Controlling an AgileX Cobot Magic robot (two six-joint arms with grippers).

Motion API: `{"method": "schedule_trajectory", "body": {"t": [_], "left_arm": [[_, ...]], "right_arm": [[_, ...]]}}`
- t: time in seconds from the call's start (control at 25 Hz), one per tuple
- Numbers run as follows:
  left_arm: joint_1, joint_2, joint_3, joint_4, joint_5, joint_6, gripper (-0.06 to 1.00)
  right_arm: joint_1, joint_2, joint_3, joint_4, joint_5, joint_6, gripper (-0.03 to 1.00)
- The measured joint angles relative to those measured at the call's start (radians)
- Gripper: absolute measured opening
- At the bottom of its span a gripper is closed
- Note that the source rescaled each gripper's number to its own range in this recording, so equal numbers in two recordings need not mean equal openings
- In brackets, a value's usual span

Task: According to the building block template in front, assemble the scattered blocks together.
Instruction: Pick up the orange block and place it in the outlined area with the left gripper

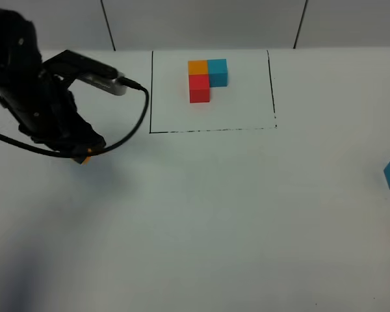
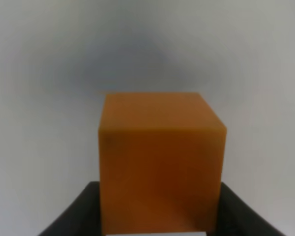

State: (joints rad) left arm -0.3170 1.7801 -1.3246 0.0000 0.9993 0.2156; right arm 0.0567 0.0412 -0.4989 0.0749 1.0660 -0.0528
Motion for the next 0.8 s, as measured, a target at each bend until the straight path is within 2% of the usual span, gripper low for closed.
{"method": "schedule_trajectory", "body": {"t": [0.2,0.36,0.56,0.8], "left_arm": [[-0.119,0.141,-0.199,0.021,0.119,0.203,0.01],[-0.204,0.261,-0.321,0.021,0.159,0.34,0.01],[-0.281,0.394,-0.443,0.021,0.167,0.416,0.01],[-0.308,0.516,-0.621,0.022,0.192,0.465,0.01]], "right_arm": [[0.0,0.0,0.0,0.0,0.0,0.0,1.0],[0.0,0.0,0.0,0.0,0.0,0.0,1.0],[0.0,0.0,0.0,0.002,0.0,0.0,1.0],[0.0,0.0,0.0,0.005,0.0,0.0,1.0]]}}
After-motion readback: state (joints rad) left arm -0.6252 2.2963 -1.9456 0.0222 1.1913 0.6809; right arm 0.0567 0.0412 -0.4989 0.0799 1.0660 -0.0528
